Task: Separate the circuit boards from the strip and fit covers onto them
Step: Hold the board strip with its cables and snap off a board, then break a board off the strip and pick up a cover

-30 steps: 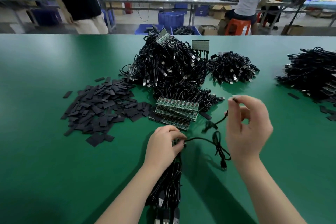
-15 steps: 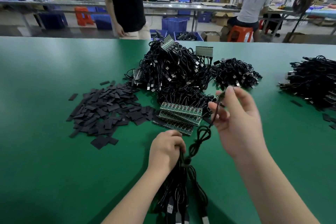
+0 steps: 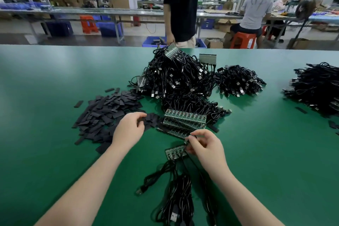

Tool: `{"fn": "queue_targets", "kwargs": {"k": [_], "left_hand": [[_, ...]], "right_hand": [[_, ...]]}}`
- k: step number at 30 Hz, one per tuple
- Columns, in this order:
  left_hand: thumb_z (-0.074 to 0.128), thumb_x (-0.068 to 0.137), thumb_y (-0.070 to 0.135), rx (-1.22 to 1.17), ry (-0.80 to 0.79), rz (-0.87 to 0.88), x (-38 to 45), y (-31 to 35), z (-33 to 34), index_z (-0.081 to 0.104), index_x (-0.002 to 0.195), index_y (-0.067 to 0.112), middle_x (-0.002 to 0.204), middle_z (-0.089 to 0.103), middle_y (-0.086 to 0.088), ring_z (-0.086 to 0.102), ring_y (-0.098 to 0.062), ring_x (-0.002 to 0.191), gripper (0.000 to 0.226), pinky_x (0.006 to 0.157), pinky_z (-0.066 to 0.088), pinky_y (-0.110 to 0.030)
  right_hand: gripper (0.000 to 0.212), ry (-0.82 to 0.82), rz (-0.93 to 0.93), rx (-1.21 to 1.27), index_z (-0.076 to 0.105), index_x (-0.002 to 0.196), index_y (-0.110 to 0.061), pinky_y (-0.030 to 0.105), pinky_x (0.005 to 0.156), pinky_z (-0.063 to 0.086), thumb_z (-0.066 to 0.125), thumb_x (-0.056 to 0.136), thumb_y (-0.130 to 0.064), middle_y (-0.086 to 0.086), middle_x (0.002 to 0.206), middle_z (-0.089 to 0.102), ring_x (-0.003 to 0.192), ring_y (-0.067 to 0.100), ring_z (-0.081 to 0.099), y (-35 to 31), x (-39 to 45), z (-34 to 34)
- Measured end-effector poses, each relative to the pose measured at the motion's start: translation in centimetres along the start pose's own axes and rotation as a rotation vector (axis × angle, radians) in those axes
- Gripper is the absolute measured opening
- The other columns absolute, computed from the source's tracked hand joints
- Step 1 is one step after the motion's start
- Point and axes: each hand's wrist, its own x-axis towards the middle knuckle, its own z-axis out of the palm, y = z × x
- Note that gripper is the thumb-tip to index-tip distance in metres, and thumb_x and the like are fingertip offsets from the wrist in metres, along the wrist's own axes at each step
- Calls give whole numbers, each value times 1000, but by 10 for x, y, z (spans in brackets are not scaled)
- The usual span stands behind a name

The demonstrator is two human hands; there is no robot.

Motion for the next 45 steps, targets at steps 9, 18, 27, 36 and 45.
{"fn": "queue_targets", "kwargs": {"k": [9, 18, 27, 36, 45], "left_hand": [[47, 102, 33, 532, -201, 135, 31, -13, 12, 61, 130, 20, 131, 56, -1, 57, -24, 114, 34, 86, 53, -39], [53, 100, 30, 260, 82, 147, 14, 0, 10, 73, 110, 21, 109, 69, 5, 62, -18, 101, 24, 71, 55, -37], [58, 96, 17, -461, 36, 140, -56, 80, 43, 64, 121, 31, 104, 69, 17, 64, 5, 94, 29, 86, 55, -24], [60, 94, 34, -320, 22, 119, -57, 69, 59, 70, 109, 35, 91, 68, 25, 62, 5, 79, 18, 71, 54, -22], [50, 98, 32, 279, 155, -100, 36, -16, -1, 59, 130, 20, 130, 57, -7, 55, -27, 113, 35, 88, 46, -39]], "right_hand": [[10, 27, -127, -158, 65, 85, -25, 11, 73, 51, 71, 90, -19, -15, 85, 74, 86, -3, 69, 23, 3, 5], [12, 51, -119, -100, 68, 83, -27, 13, 70, 51, 73, 88, -17, -13, 81, 74, 79, 2, 69, 28, 7, 4], [11, 180, -84, 48, 72, 81, -24, 34, 70, 56, 77, 85, -15, -1, 75, 72, 73, 20, 68, 35, 12, 1], [17, 107, -128, -25, 72, 80, -30, 28, 70, 55, 76, 85, -14, -6, 76, 72, 73, 16, 67, 37, 13, 3], [22, 66, -130, -14, 70, 79, -37, 17, 59, 47, 73, 87, -17, -10, 70, 67, 62, 2, 56, 35, 10, 1]]}}
